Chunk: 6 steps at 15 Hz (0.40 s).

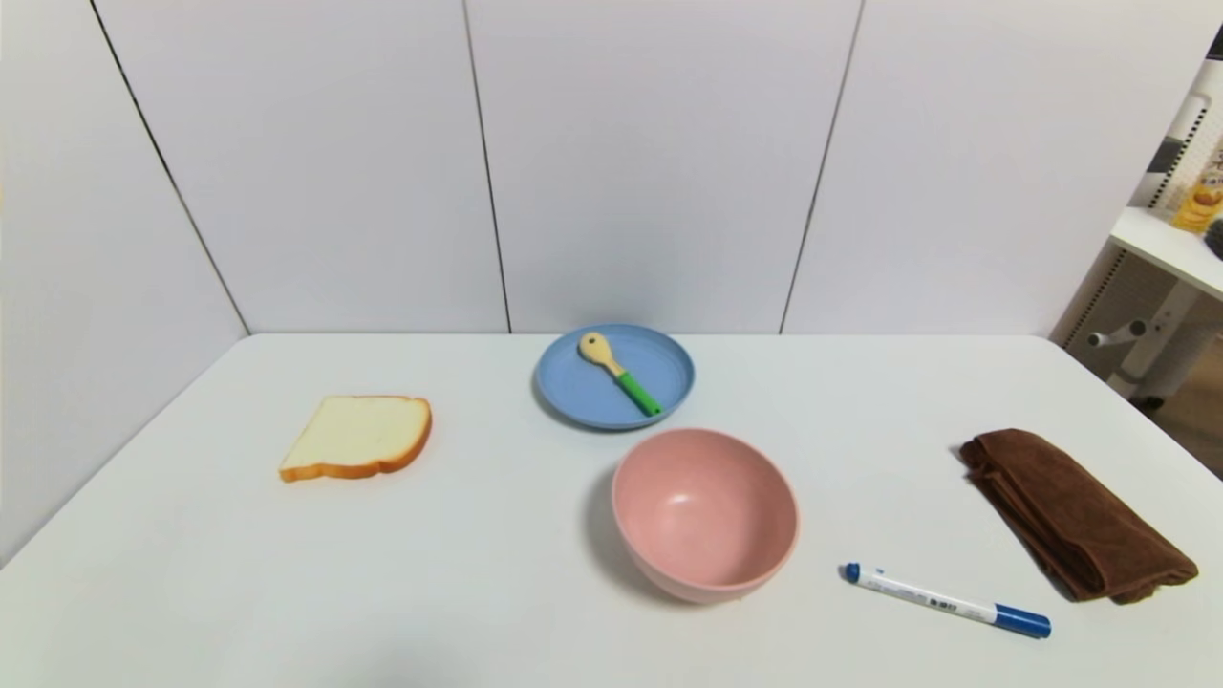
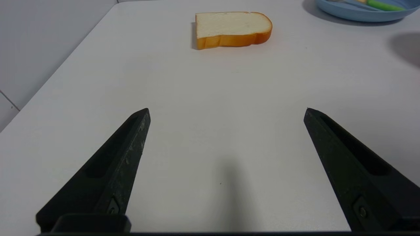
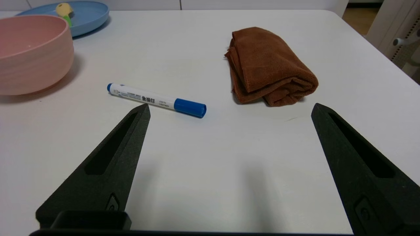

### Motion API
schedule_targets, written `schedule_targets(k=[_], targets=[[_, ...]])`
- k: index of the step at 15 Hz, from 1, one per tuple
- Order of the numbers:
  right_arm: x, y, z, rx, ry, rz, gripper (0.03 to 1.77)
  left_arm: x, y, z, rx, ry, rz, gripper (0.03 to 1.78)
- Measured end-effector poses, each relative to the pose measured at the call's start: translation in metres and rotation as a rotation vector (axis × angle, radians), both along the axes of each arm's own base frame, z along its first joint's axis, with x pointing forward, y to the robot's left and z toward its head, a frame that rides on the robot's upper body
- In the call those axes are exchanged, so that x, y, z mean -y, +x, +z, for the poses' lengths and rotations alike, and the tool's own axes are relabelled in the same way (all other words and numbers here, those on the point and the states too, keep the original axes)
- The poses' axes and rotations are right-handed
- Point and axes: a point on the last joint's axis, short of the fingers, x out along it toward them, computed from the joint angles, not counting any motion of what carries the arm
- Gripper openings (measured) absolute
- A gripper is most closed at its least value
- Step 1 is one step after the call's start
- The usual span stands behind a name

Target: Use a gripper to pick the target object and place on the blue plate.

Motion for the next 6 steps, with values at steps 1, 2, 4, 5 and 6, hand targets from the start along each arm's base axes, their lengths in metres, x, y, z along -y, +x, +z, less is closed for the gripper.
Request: schedule_targets(k=[1,2,4,5,6], targets=[[0.0,0.0001,-0.0005,-0.002,0.005,-0.001,1.69,0.0,0.0,0.0,0.0,0.0,0.0,1.69],[0.0,0.0001,-0.0004,-0.001,0.009,-0.001,1.69,0.0,0.0,0.0,0.0,0.0,0.0,1.69],[0.0,0.0002,-0.0005,-0.001,0.005,-0.002,1.69,0.0,0.0,0.0,0.0,0.0,0.0,1.69],[0.0,0.0002,-0.0007,-0.002,0.003,0.0,1.69,0.0,0.0,0.0,0.0,0.0,0.0,1.69],[0.0,0.0002,-0.0007,-0.002,0.006,0.001,1.69,0.0,0.0,0.0,0.0,0.0,0.0,1.69]])
